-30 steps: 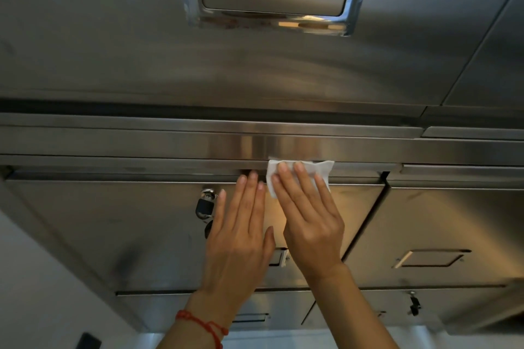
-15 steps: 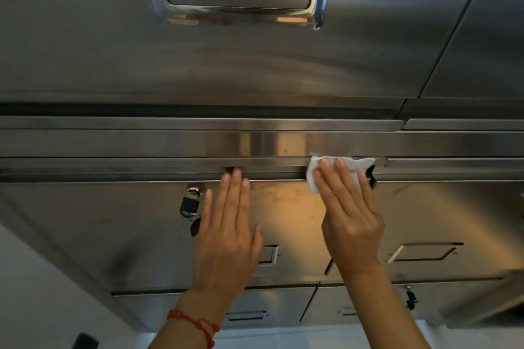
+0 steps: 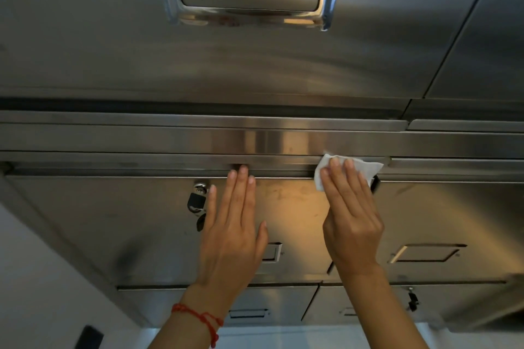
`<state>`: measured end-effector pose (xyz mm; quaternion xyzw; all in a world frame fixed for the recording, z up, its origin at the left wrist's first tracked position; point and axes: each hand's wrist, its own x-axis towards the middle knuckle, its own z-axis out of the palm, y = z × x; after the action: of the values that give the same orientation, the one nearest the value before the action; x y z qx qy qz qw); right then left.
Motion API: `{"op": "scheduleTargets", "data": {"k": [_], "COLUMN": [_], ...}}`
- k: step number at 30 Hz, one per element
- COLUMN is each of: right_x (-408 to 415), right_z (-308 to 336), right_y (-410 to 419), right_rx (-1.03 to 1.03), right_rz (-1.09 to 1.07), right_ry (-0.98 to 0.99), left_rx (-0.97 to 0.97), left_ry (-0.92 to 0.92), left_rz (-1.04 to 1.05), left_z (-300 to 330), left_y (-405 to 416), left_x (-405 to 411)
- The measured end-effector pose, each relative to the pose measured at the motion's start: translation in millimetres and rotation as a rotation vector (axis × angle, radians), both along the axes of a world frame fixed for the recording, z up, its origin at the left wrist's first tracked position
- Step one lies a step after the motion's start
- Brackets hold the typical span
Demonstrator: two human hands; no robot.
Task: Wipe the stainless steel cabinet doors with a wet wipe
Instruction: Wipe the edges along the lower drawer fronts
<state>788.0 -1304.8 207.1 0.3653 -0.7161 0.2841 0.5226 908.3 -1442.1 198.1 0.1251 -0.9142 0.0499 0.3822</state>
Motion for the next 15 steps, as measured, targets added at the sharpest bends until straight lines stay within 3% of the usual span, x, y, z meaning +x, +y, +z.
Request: {"op": "scheduleTargets", "data": {"k": [15], "right_x": [38], "right_z": [5], "right_y": [-53], "right_rx": [0.059], "right_rz": [0.067], "right_ry": [-0.006], "left_rx": [0.006], "left_ry": [0.074], "left_rz": [-0.087], "left_z": [9], "left_y": [-27], "left_x": [31]}}
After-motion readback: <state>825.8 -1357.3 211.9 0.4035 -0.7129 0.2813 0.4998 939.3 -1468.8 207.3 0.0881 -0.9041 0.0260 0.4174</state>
